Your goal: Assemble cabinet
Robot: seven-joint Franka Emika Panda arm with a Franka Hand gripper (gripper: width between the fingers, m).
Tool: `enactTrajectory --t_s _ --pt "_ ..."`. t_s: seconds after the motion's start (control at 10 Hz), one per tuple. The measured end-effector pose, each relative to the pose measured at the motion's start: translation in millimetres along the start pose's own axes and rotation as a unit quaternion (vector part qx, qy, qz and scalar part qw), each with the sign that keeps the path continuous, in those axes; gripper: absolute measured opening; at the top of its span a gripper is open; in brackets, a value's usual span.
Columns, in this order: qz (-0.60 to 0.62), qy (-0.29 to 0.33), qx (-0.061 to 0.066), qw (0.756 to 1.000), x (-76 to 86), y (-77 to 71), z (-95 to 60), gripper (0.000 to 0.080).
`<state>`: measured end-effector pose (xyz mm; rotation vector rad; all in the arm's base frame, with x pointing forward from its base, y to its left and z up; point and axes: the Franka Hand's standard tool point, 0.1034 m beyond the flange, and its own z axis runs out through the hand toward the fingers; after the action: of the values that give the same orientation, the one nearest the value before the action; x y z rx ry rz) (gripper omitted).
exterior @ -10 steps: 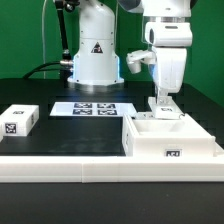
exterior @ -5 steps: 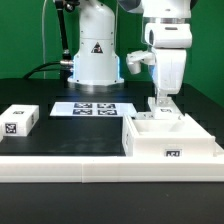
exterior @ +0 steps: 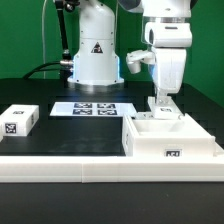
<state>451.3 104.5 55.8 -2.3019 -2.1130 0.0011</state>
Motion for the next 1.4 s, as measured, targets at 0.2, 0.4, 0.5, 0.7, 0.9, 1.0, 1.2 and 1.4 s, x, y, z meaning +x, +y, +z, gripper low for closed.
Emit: enactTrajectory --t_s 0.2,0.4,0.5,0.7,0.9,1.0,1.2,1.4 --pt "0.000 -0.003 0.003 1.000 -0.9 0.3 -1.6 0.0071" --pt "0.000 -0.004 0.003 1.000 -0.9 2.5 -3.1 0.0071" --pt "0.001 -0.004 0.005 1.000 -1.0 1.8 -2.1 0.0071" --pt "0.001 -0.004 0.005 1.000 -1.0 1.6 -1.6 0.0071" --pt "0.001 -0.004 0.004 1.000 -0.7 3.1 -2.4 0.0071" --pt "0.001 -0.003 0.002 1.000 -0.2 5.3 -3.7 0.0071" --pt "0.004 -0.004 0.003 1.000 -1.3 9.2 -5.8 0.0071" --pt "0.006 -0.004 0.003 1.000 -3.4 9.8 -5.3 0.0071"
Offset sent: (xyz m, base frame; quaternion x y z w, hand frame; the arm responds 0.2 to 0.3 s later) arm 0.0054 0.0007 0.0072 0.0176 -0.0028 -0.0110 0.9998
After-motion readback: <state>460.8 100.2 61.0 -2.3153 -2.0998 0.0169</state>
